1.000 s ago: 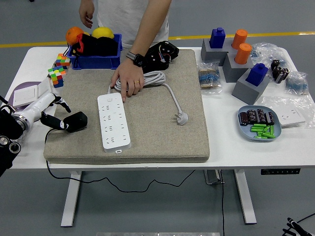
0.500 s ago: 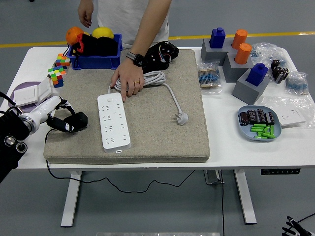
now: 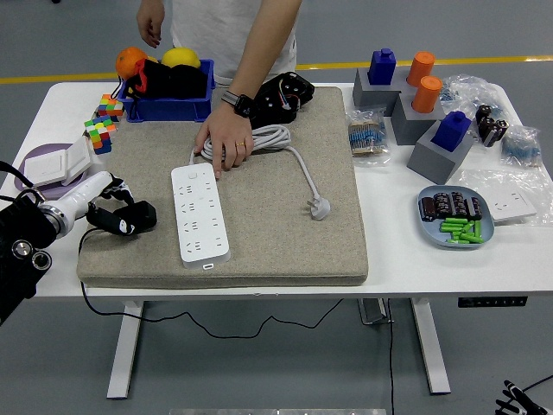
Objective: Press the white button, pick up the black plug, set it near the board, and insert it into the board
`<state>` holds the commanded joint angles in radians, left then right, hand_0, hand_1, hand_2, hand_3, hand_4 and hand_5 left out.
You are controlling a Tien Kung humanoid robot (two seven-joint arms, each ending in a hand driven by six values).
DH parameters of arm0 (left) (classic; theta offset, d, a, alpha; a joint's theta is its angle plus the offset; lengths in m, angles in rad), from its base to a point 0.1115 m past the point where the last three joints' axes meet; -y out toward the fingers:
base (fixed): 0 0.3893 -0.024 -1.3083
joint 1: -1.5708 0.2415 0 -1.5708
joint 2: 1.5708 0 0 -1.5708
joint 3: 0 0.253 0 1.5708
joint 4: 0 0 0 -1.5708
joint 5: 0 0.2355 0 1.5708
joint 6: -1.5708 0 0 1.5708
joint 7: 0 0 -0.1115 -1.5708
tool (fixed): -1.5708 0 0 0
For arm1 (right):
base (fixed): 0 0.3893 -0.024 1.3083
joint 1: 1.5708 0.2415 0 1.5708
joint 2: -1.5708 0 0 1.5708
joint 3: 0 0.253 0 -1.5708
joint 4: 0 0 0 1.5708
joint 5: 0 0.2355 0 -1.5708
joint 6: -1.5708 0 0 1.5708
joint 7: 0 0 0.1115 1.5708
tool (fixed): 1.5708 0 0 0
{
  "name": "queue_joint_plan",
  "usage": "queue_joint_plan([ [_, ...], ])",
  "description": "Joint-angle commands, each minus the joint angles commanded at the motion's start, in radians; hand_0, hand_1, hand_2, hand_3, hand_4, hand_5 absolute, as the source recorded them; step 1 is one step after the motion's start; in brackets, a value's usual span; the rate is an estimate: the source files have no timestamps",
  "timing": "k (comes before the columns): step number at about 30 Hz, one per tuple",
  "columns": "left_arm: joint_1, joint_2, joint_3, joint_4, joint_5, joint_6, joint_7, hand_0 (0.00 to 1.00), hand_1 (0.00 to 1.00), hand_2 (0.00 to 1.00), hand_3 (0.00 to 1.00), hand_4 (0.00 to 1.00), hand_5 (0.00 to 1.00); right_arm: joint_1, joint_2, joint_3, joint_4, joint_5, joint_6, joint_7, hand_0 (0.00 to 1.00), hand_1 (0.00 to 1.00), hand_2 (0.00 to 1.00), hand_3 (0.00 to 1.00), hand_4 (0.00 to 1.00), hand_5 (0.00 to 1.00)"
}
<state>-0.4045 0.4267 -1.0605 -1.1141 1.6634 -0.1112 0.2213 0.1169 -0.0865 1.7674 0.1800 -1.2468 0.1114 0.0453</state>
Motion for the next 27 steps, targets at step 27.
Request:
queue_joint_plan([
  [27, -0.024, 0.024, 0.007, -0.061, -0.033, 0.033, -0.029, 0.517, 0.537, 0.490, 0.528, 0.777, 0.002, 0.000, -0.006, -0.001, 0.000, 0.007, -0.005, 0.008, 0.723, 0.608, 0.557, 0.653, 0.731, 0.489],
])
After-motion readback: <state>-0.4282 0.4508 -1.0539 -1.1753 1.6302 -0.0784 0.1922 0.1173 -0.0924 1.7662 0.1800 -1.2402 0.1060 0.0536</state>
